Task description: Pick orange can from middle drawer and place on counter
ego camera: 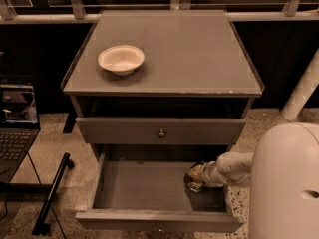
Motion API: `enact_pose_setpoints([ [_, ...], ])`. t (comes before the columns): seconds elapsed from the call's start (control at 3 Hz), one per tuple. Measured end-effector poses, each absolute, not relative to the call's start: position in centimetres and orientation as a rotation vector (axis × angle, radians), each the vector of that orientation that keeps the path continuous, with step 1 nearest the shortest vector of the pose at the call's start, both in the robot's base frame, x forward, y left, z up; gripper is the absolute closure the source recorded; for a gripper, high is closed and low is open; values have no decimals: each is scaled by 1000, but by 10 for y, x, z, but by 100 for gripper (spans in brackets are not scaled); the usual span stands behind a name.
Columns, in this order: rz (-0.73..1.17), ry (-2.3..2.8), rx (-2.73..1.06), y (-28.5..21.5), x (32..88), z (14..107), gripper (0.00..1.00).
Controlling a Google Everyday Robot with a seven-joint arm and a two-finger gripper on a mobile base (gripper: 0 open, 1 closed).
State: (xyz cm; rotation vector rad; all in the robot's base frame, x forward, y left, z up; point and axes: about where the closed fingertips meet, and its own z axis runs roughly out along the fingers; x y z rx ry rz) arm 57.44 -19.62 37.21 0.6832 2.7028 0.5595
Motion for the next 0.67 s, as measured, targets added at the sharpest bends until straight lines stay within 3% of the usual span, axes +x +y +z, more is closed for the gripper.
enact_pose_setpoints([
  [0.67,776,2738,496,-194,534,404,100],
])
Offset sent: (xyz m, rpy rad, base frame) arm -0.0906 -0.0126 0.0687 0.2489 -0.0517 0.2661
